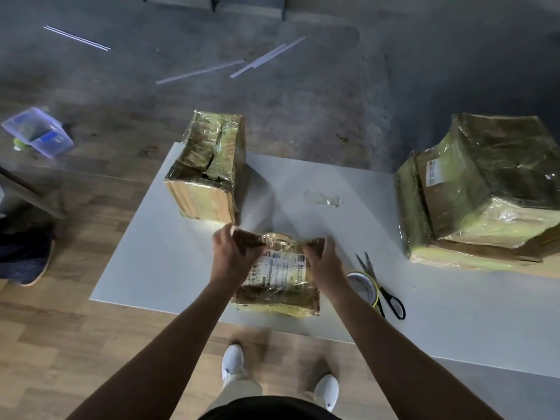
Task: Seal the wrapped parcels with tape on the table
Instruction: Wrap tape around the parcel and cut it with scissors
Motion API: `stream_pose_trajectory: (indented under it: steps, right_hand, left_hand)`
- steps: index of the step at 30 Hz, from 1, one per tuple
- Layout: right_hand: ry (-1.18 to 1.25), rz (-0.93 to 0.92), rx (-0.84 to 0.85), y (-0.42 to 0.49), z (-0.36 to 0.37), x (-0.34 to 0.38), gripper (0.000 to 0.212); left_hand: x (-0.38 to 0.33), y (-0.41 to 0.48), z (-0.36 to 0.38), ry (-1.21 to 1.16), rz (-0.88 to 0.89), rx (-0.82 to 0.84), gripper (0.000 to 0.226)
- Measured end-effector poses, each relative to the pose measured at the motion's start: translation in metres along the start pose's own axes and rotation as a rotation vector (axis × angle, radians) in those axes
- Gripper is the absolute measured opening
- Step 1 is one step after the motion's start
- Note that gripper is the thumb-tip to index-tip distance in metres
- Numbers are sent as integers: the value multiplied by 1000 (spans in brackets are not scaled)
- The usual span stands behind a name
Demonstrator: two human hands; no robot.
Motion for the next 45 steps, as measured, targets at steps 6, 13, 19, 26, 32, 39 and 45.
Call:
stream_pose_trajectory:
  steps: [6, 13, 19, 26, 32, 39, 45]
  right_hand:
    - [-53, 1, -63, 5, -8, 8, 50]
    - [214, -271, -32, -12, -49, 42, 22]
    - [296, -274, -138, -19, -69, 24, 10]
    - [345, -300, -59, -11, -80, 22, 25]
    - [687, -216, -93, -11, -90, 19, 24]
    - [392, -70, -109, -11, -89, 27, 51]
    - [-392, -411, -407, -22, -84, 74, 77]
  left_hand:
    - [29, -26, 15, -499, -342, 352, 73]
    - [-28, -20, 9, -727, -94, 170, 21]
    - [-63, -20, -1, -701, 136, 505, 47]
    - [-87, -9, -1, -481, 300, 478, 67]
    - [-87, -2, -8, -344, 427, 278, 74]
    - [-83, 11, -8, -211, 397, 109, 94]
    - [-95, 19, -21, 106, 555, 55, 81]
Point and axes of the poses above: each hand's wrist, its own y-axis towards the middle knuckle, its own z-axis out of the palm, x = y × z, the point moved 4 cm from there along y, towards the middle knuckle, and after that the axes turned 10 degrees about x, right-handed, at the moved point
